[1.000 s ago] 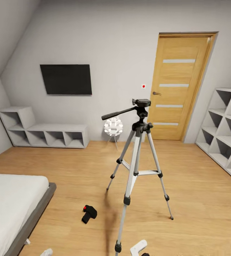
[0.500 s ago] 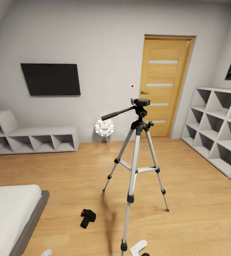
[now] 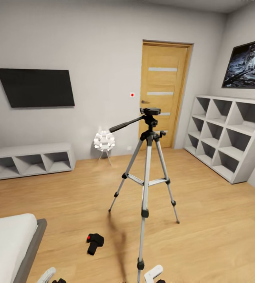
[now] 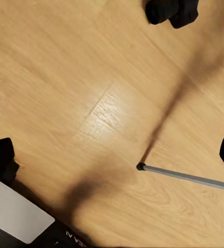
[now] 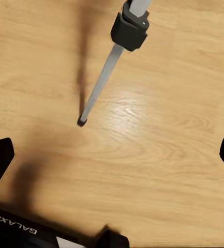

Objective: Attach the digital camera to the camera tripod in the bedroom.

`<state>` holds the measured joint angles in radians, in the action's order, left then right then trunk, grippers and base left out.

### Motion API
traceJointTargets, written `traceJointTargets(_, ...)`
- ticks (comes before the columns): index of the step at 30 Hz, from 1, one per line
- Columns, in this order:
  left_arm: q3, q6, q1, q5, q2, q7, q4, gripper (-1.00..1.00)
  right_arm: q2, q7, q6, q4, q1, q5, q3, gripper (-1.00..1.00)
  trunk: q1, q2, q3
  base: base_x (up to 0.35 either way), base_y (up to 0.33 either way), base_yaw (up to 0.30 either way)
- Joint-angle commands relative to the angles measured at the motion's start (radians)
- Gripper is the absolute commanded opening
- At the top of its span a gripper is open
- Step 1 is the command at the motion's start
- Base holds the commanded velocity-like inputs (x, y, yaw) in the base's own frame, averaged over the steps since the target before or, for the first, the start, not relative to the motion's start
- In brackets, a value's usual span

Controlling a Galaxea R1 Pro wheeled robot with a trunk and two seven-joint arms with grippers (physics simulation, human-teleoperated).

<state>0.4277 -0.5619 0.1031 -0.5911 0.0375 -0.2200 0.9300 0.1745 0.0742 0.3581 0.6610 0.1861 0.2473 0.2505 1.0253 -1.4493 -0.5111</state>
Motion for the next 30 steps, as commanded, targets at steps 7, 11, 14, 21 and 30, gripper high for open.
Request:
traceJointTargets(7,0.013,-0.004,0.068,-0.013,0.021,-0.027,0.001,1.0,-0.035,0.004,0.004,0.004,0.001,0.003,-0.083,1.0,0.0,-0.001,-0.001,-0.067,0.109,-0.145)
traceJointTargets(11,0.019,-0.004,0.093,-0.012,0.025,-0.03,0.001,1.0,-0.056,0.007,-0.008,0.004,0.001,0.004,-0.156,1.0,0.0,-0.001,-0.001,-0.016,0.026,-0.035)
traceJointTargets(14,0.045,-0.004,0.133,-0.013,0.028,-0.039,0.001,1.0,-0.092,0.022,-0.051,0.005,0.002,0.004,-0.265,1.0,0.0,-0.001,-0.001,-0.008,0.012,-0.017)
traceJointTargets(21,0.107,0.071,0.241,-0.062,0.049,-0.283,-0.002,1.0,-0.184,0.037,-0.134,0.009,0.005,0.004,-0.402,1.0,0.0,-0.001,-0.001,-0.002,0.003,-0.004)
traceJointTargets(30,0.025,0.282,0.277,-0.207,0.062,-0.504,-0.007,1.0,-0.298,0.027,-0.161,0.003,0.001,0.005,-0.432,1.0,0.0,-0.001,-0.001,0.004,-0.009,-0.001)
